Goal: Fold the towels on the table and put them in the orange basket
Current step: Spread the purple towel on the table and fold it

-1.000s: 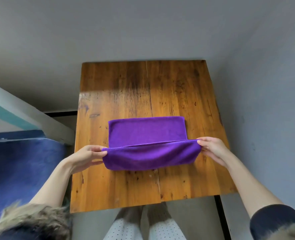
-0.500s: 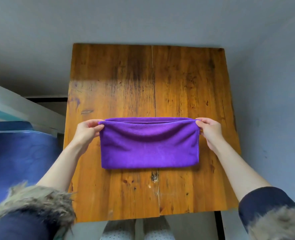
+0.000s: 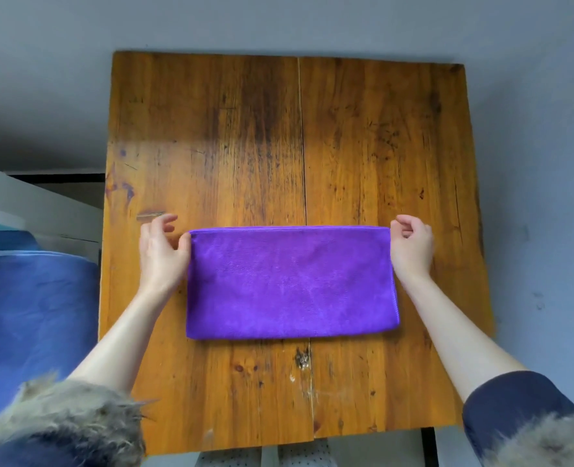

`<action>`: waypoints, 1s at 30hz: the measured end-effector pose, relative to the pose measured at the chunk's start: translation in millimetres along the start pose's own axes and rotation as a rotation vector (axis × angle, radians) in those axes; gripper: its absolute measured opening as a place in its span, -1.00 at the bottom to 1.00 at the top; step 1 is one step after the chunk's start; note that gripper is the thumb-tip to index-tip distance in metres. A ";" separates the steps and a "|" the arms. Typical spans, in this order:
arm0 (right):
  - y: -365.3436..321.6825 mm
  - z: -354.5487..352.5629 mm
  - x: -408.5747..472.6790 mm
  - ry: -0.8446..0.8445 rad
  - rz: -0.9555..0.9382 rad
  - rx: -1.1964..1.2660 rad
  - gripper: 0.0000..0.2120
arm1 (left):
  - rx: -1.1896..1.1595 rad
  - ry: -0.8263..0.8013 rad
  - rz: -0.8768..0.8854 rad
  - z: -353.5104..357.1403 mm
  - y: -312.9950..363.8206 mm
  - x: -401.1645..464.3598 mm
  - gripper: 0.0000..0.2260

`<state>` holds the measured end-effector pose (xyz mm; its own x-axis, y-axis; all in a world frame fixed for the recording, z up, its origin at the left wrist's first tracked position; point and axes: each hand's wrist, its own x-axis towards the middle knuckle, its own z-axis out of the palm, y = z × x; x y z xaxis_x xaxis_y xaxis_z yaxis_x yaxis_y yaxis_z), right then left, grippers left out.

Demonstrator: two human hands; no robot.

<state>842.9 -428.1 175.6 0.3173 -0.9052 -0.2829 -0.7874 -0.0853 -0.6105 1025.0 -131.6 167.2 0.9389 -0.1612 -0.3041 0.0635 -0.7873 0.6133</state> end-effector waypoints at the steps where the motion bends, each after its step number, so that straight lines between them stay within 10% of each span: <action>1: -0.5 3.1 -8.3 0.052 -0.099 -0.035 -0.74 | 0.068 0.059 0.100 3.0 1.6 -5.5 -0.69; 8: 14.2 70.3 -86.7 -0.180 -0.813 -0.447 -0.53 | 0.552 -0.135 0.711 65.3 7.8 -58.0 -0.54; 22: 56.3 50.5 -49.8 -0.005 -0.652 -0.532 -0.49 | 0.439 0.004 0.467 39.9 -54.9 -27.0 -0.49; 30: 30.4 99.6 -137.3 -0.177 -0.852 -0.573 -0.46 | 0.375 0.162 0.217 24.8 -60.8 -57.2 -0.73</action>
<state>828.1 -264.9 122.2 0.9222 -0.3826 -0.0554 -0.3847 -0.8942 -0.2290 959.1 -89.3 129.2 0.9596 -0.2745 -0.0616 -0.2392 -0.9114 0.3349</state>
